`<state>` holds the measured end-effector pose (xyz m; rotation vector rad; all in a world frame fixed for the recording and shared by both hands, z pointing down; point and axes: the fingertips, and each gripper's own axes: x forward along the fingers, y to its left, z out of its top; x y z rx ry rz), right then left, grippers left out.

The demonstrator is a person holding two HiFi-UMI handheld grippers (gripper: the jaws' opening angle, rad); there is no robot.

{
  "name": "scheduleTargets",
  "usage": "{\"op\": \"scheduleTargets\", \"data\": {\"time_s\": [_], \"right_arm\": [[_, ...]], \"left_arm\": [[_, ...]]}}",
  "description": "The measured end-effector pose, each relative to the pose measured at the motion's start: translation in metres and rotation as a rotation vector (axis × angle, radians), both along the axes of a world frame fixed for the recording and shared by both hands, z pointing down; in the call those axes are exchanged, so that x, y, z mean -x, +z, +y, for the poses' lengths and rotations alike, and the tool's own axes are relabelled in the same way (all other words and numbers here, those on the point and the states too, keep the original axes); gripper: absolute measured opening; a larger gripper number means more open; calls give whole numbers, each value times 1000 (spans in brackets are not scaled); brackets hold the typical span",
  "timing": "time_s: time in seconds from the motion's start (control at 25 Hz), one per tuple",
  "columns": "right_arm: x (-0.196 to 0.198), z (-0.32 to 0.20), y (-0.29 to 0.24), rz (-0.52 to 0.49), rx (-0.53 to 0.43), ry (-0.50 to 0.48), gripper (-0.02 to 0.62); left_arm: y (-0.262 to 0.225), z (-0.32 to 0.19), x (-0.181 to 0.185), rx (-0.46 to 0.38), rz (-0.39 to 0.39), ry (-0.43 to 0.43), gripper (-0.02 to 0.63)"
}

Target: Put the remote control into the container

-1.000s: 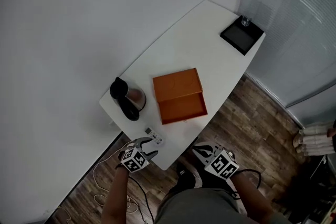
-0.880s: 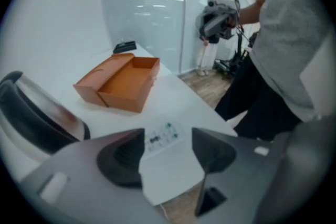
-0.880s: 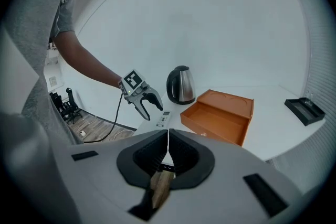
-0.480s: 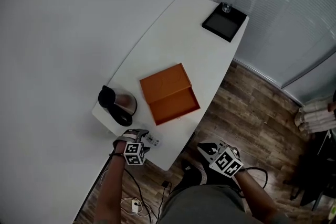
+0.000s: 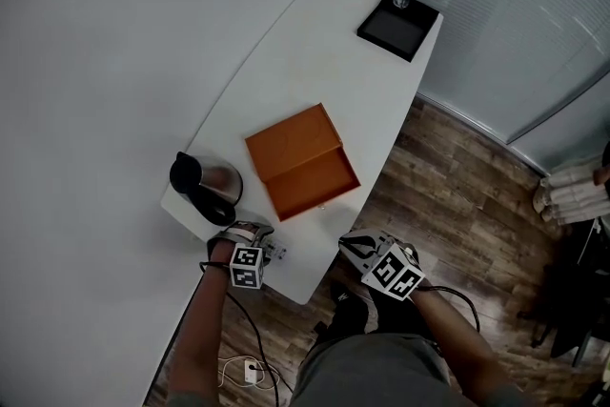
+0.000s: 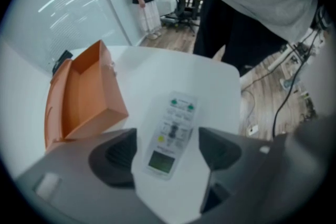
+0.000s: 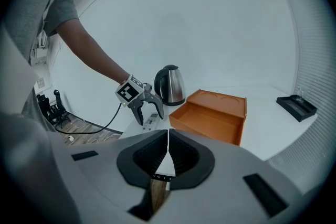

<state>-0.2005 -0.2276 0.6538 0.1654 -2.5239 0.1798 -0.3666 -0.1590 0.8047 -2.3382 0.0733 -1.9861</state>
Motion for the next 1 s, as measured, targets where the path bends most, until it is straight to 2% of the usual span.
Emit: {"op": "scheduleTargets", "data": {"time_s": [0.08,0.2,0.32,0.64,0.8,1.0], "right_arm": [[10,0,1,-3,-4,-12,17],[20,2,-3,-18,-1,-15,17],[27,3,-6,-26,0,-14,17],[32,17,0,-21,18,-22,17],[32,27,6,-11,32,-31,17],[32,32,6,-6,32,-45,17]], "left_arm": [[6,4,5,29,-14,13,353],[5,1,5,22,-22,35,350],[4,1,5,32,-22,44,316],[8,4,3,141,-25,3,290],[7,4,3,143,-9,-1,288],[6,3,3,145,-8,-33,250]]}}
